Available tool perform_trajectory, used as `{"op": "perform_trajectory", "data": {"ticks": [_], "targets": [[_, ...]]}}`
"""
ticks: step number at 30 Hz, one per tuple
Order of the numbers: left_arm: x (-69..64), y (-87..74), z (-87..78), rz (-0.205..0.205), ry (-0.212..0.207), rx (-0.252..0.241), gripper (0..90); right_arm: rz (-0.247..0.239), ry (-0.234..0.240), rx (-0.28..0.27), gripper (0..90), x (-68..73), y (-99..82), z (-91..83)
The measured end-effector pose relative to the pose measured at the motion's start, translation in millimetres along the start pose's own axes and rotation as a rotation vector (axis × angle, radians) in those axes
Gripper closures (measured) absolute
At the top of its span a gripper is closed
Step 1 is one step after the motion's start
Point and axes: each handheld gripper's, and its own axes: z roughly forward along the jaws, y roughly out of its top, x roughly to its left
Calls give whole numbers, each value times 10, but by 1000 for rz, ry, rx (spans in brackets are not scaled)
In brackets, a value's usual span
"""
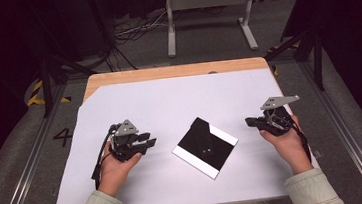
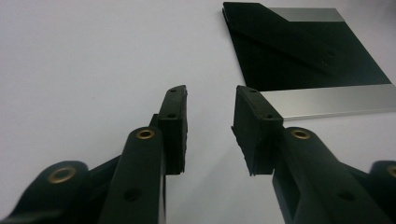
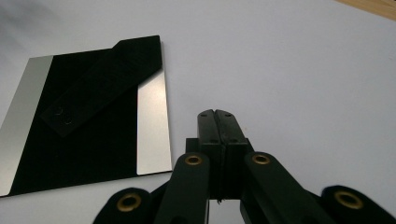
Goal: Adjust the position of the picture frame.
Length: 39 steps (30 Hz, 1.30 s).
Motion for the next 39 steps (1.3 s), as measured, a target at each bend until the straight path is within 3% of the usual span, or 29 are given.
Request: {"op": "perform_trajectory", "data": {"ticks": [2, 9, 13, 22, 32, 39], "targets": [[-7, 6, -11, 8, -9, -2, 748, 2, 0, 1, 900, -2, -1, -1], [-67, 34, -19, 21, -42, -14, 895, 1, -1, -2, 900, -11, -2, -14], [-100, 50, -28, 9, -86, -20, 900, 3, -4, -4, 900, -16, -2, -19], [-263, 112, 31, 68, -160, 15, 900, 6, -5, -3, 900, -17, -2, -31], [-361, 145, 129, 102, -212, 79, 900, 9, -4, 1, 900, -22, -14, -35], [-423, 155, 249, 118, -247, 157, 900, 9, -6, 9, 900, -14, -23, -30]]}}
